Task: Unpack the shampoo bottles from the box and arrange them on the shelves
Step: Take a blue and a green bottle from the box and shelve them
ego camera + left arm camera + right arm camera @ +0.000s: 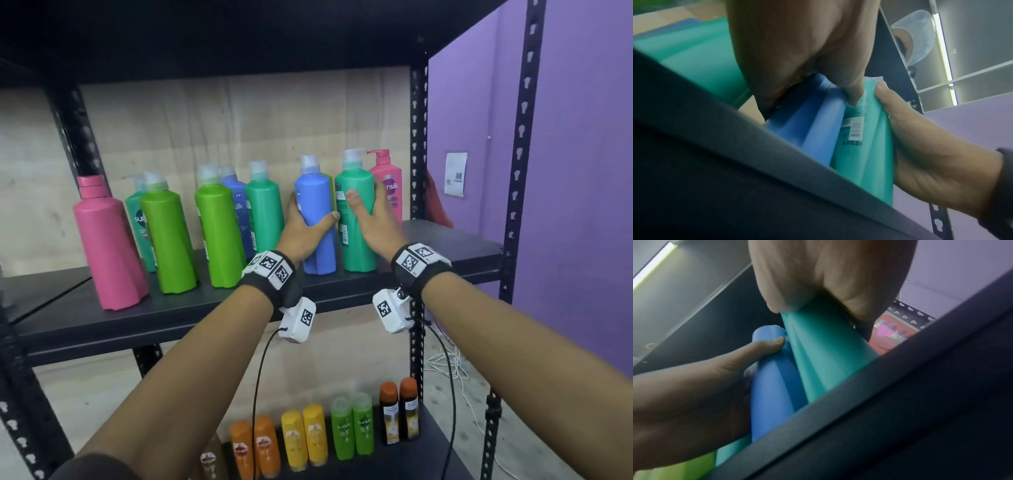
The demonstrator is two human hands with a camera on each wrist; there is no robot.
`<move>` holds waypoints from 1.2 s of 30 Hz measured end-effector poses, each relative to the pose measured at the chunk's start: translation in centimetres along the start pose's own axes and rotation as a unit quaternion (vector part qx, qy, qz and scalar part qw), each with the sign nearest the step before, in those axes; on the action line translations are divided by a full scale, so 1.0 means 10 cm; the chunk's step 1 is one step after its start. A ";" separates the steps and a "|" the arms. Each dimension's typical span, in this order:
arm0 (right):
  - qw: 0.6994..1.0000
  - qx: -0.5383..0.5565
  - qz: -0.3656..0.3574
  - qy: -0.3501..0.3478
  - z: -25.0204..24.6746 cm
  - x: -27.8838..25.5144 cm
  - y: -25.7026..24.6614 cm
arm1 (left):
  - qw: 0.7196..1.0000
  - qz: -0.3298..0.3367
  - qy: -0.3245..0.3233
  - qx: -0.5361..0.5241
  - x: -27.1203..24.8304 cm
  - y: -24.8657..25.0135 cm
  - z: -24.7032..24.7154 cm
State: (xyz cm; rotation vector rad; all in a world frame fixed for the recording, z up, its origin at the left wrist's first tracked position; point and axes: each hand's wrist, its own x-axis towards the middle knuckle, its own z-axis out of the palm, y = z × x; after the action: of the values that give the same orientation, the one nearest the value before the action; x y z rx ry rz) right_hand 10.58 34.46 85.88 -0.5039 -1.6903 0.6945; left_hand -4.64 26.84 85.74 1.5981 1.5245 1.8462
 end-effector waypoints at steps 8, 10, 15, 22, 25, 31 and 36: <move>0.994 -0.110 0.004 0.005 0.05 0.12 -0.05 | 0.997 -0.057 0.006 0.042 0.25 -0.03 0.05; 0.992 -0.124 0.021 -0.006 0.05 0.16 -0.10 | 0.995 -0.074 -0.002 0.069 0.29 -0.02 0.04; 0.985 -0.164 0.053 -0.025 0.03 0.18 -0.23 | 0.985 -0.100 -0.036 0.138 0.32 0.03 -0.05; 0.977 -0.187 0.044 -0.095 -0.10 0.09 -0.22 | 0.991 -0.065 -0.012 0.117 0.13 0.07 -0.06; 0.975 -0.200 0.010 -0.094 -0.19 0.03 -0.19 | 0.986 -0.054 -0.009 0.154 0.00 0.07 -0.08; 0.959 -0.262 -0.036 -0.106 -0.40 -0.13 -0.27 | 0.981 -0.021 0.011 0.194 -0.36 0.18 -0.14; 0.926 -0.331 -0.125 -0.129 -0.53 -0.46 -0.38 | 0.967 -0.008 0.038 0.250 -0.73 0.31 -0.15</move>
State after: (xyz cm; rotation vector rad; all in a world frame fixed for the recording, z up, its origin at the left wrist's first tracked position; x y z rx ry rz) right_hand 16.97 29.57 85.94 -0.6648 -2.1921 -0.0227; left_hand -2.01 19.37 84.36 1.7150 2.1600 1.6083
